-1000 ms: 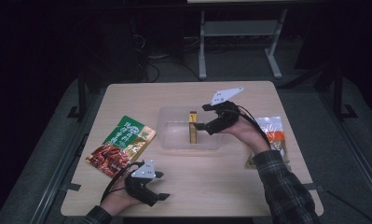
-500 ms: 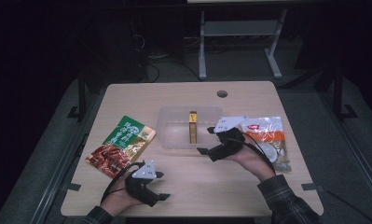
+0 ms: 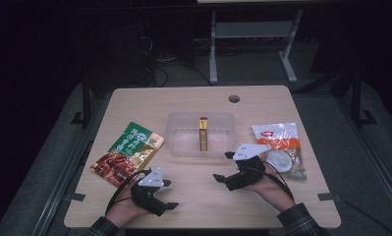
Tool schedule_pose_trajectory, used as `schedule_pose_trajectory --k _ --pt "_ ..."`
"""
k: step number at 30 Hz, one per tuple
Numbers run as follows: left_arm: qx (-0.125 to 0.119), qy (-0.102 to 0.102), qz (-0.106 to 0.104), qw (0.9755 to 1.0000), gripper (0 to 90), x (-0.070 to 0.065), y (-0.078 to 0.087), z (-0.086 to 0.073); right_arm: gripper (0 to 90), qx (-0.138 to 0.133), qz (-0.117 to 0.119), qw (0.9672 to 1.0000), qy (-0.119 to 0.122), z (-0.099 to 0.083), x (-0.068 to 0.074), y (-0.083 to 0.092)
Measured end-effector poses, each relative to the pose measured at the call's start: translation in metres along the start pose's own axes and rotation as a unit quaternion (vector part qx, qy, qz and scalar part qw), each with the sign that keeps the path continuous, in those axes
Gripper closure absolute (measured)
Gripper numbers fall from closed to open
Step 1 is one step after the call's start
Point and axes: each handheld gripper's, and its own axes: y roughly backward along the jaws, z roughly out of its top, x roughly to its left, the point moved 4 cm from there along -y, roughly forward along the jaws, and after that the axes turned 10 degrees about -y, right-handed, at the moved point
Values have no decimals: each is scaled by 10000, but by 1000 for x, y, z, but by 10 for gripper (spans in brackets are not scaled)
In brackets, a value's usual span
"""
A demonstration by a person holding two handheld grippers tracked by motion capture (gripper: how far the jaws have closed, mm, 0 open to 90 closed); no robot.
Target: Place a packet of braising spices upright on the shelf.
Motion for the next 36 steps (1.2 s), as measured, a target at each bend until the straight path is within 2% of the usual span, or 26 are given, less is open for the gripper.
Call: schedule_pose_trajectory --k 1,2,4,9,11,12,13,14,15,18,20,23,25,27,31,33,34,35,36 --pt "0 0 0 10000 198 0 0 0 145 0 0 10000 0 0 0 0" --pt "-40 112 31 9999 198 -1 0 0 145 -21 -12 10000 -16 -7 1 4" --pt "8 88 42 10000 198 0 0 -1 145 -41 -48 10000 -60 -14 2 7" --pt "11 117 124 9999 198 2 2 -2 142 213 -179 9993 -257 -36 2 11" --pt "24 148 173 9997 198 4 3 -2 142 235 -242 9990 -285 -42 1 14" --pt "23 241 180 9995 197 5 4 -2 142 236 -236 9989 -333 -46 0 17" --pt "23 241 180 9995 196 5 4 -2 142 220 -243 9988 -366 -48 0 18" --pt "53 268 270 9993 194 9 8 -2 142 215 -244 9986 -428 -51 0 20" --pt "12 379 279 9989 190 11 10 -2 142 227 -257 9983 -465 -53 -1 22" --pt "-31 539 380 9978 176 20 20 -4 142 269 -296 9978 -519 -59 -2 25" --pt "-51 572 422 9975 162 22 23 -4 142 267 -319 9977 -542 -61 -3 27" --pt "-106 690 742 9948 149 38 40 -9 142 248 -293 9976 -583 -62 -3 28" --pt "-121 834 863 9927 141 45 46 -13 142 219 -274 9977 -581 -60 -3 28" --pt "-92 851 911 9922 138 49 49 -16 142 231 -263 9978 -570 -61 -2 28" --pt "-65 1096 1212 9865 133 67 60 -29 142 323 -222 9978 -535 -62 0 24" --pt "-8 1106 1266 9858 133 72 63 -32 142 353 -201 9977 -542 -62 0 23" --pt "34 1198 1413 9827 133 80 68 -36 142 353 -164 9978 -534 -62 2 22" --pt "34 1198 1413 9827 133 80 68 -36 142 353 -164 9978 -534 -62 2 22" --pt "84 1194 1573 9803 132 88 73 -40 143 387 -140 9977 -539 -62 3 22"
